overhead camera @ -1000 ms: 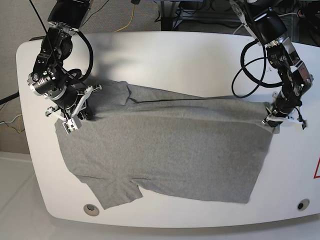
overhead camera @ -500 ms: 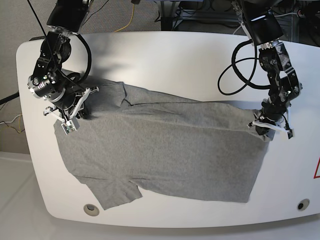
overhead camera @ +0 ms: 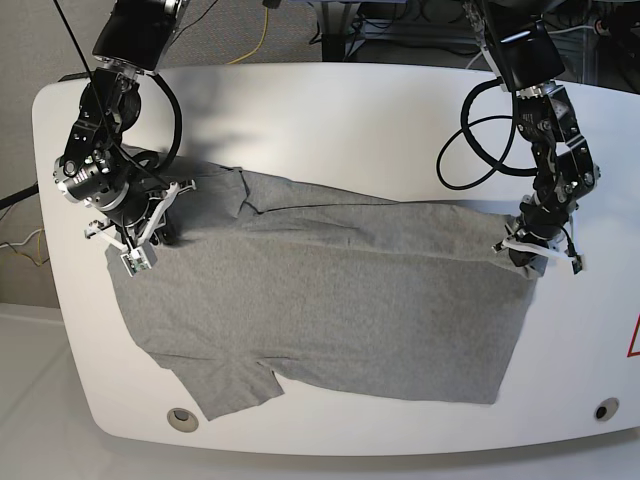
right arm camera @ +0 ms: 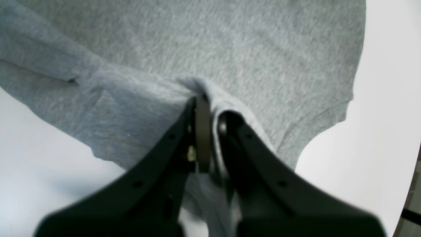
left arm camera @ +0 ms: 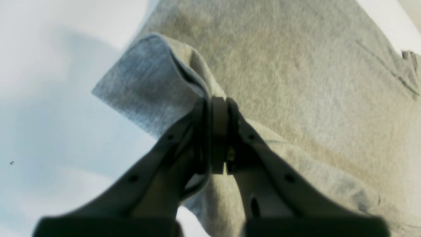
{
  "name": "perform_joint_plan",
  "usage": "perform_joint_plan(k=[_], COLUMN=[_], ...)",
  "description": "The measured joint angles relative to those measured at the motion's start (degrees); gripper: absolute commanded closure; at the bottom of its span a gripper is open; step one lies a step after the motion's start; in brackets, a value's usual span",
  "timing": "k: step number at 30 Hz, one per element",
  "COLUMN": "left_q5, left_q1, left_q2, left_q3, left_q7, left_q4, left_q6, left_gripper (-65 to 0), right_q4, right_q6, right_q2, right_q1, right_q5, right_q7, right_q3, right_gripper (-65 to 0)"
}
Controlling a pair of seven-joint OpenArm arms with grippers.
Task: Fold the T-shirt properly
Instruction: 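Lower the shoulder edge and open both grippers to release it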
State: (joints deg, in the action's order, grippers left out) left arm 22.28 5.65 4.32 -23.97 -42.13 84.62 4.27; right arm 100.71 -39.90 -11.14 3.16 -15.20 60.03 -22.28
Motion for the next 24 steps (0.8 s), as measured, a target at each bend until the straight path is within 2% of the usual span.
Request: perform_joint_plan(k=[12,17,20,22,24], left_q5=[-0.04,-3.32,-4.83,-6.23,-6.93], left_q1=[-0.07,-0.02,-0.09,-0.13,-0.11], left_q2=[0.07,0.02,0.02,0.20,0.15], left_q3=[0.02,0.04,0.35,1.44,2.54], left_q7=[0.26,0.68,3.34,6.01,7.58], left_q4=[-0.02,-0.02,-0.02,-0.02,-0.02], left_q6=[0.00,0.02,0.00,-0.04,-0.02], left_gripper=[-0.6,-0.6,-0.6,-0.6,-0.8], right_q4=[-4.44,-4.52,-4.52,-4.52,-4.55], right_q6=[0.00,0.00,0.02,0.02,0.02], right_q2=[0.00,0.00,0.00,0.00,0.00], right_q1=[1.31,1.46,1.49,1.44,1.44], right_q5=[0.07,0.22,0.22,0.22,0.35], right_q7=[-0.26,-1.92,-1.92,-1.92,-1.92], right_q3=[0.00,0.00,0.00,0.00,0.00], right_gripper=[0.0,-0.3,-2.5,-6.9,-14.1])
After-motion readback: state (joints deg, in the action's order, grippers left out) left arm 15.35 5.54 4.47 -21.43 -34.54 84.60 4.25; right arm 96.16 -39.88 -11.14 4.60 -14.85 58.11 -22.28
